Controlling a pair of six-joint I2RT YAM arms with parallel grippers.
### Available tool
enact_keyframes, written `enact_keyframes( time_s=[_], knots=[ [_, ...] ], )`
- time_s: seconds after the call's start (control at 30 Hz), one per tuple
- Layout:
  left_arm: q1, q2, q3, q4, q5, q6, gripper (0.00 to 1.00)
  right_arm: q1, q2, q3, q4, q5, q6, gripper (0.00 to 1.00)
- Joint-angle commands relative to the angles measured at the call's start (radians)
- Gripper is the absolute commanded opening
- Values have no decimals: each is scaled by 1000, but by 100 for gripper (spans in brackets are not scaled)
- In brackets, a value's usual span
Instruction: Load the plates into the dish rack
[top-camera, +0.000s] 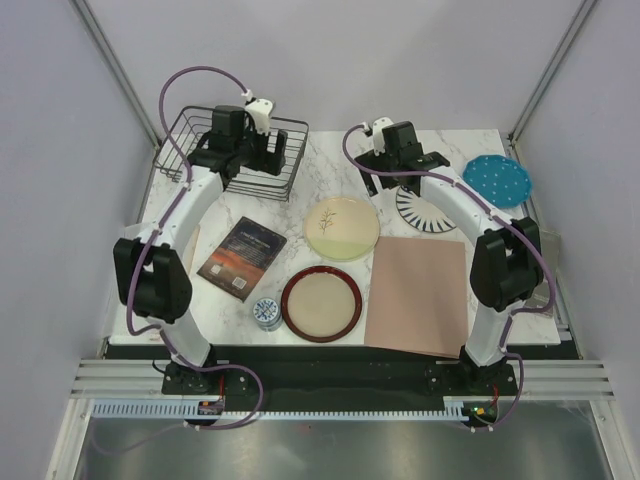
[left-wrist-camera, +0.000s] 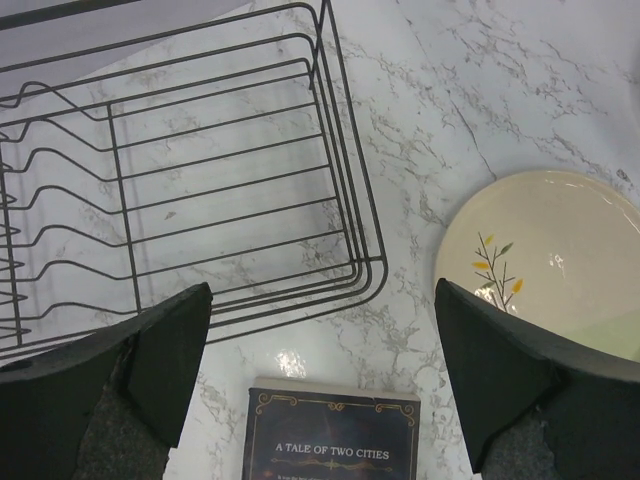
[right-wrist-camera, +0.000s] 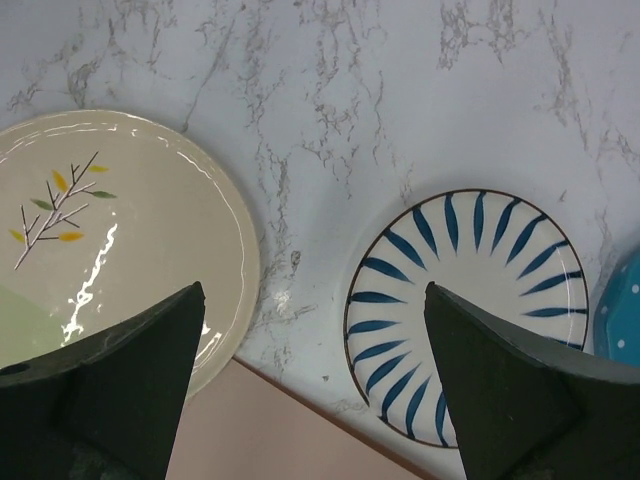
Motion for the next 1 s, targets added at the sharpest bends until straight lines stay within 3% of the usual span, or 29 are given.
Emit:
enact_keyframes(
  time_s=[0.0, 0.07, 0.4, 0.53, 0.73, 0.87, 0.97],
  knots=[
    [-34, 116, 117, 19, -33, 39, 100, 6, -18, -34, 68, -96, -125, 98],
    [-34, 154, 167, 19, -41, 30, 99, 4, -28, -42, 85, -107, -124, 98],
    [-41, 369, 329, 19, -9, 13, 75, 4, -27, -33, 54, -109, -124, 98],
    [-53, 441, 376, 22, 1, 15, 72, 6, -21, -41, 46, -109, -119, 98],
    [-77, 502, 442, 26, 8, 19, 67, 4, -10, -30, 42, -95, -122, 98],
    [-91, 527, 458, 26, 11, 22, 55, 4, -4, -24, 40, -87, -127, 98],
    [-96, 535, 458, 26, 2, 27, 51, 6, 2, -24, 39, -81, -127, 98]
  ],
)
